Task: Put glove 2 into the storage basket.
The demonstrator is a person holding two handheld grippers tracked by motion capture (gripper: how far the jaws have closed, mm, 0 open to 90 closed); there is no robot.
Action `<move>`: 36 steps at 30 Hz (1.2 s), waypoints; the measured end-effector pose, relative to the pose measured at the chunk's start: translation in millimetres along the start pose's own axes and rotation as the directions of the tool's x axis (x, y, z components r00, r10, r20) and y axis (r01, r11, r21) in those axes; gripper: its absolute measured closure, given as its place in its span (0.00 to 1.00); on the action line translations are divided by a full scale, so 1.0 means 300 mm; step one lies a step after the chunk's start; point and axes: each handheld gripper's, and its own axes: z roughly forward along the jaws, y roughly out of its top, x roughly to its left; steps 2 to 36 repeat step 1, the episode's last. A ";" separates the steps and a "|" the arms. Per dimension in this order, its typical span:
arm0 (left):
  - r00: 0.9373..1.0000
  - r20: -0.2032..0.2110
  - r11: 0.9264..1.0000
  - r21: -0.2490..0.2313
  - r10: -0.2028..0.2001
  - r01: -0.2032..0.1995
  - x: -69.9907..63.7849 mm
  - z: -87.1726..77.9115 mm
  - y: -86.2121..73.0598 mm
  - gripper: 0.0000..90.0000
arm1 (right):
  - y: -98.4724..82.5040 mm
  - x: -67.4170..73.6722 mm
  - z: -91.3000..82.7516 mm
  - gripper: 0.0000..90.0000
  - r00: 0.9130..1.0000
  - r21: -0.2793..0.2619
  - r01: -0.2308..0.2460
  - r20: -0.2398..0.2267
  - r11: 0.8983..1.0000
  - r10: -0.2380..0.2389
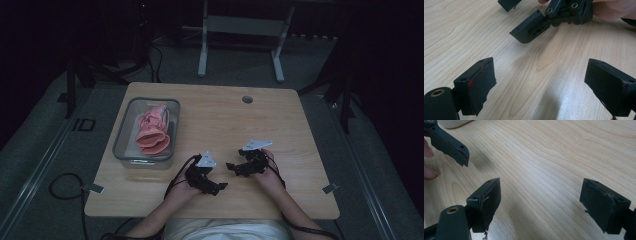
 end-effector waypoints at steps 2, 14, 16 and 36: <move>1.000 0.000 1.000 0.002 -0.001 0.001 0.000 -0.001 0.001 0.10 | 0.000 0.001 0.000 0.19 1.000 0.000 0.002 0.000 1.000 -0.002; 1.000 0.000 1.000 0.002 -0.001 0.001 0.000 -0.001 0.001 0.10 | 0.000 0.001 0.000 0.19 1.000 0.000 0.002 0.000 1.000 -0.002; 1.000 0.000 1.000 0.002 -0.001 0.001 0.000 -0.001 0.001 0.10 | 0.000 0.001 0.000 0.19 1.000 0.000 0.002 0.000 1.000 -0.002; 1.000 0.000 1.000 0.002 -0.001 0.001 0.000 -0.001 0.001 0.10 | 0.000 0.001 0.000 0.19 1.000 0.000 0.002 0.000 1.000 -0.002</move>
